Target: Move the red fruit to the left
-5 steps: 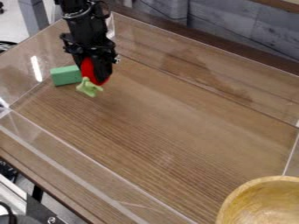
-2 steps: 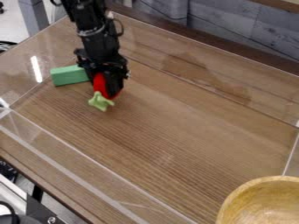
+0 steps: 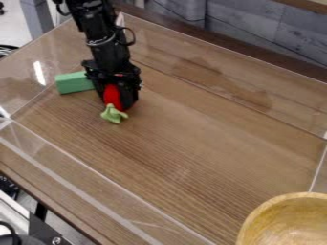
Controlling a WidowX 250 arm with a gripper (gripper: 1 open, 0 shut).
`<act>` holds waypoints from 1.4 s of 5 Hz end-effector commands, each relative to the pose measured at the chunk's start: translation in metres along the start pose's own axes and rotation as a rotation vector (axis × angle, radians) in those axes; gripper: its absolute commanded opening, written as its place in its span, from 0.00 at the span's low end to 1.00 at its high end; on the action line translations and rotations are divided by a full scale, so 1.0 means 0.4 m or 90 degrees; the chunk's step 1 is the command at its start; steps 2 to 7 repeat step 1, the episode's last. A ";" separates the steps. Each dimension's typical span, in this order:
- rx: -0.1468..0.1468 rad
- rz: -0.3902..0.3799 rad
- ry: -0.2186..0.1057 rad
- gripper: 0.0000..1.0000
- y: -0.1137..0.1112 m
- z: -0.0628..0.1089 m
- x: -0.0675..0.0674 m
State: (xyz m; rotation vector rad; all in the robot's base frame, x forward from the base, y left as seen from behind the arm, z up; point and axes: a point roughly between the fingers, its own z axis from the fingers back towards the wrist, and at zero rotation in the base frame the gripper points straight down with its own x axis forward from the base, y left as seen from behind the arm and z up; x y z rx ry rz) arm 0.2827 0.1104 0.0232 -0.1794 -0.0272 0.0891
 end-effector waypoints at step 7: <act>0.004 0.008 -0.031 0.00 -0.012 0.022 0.037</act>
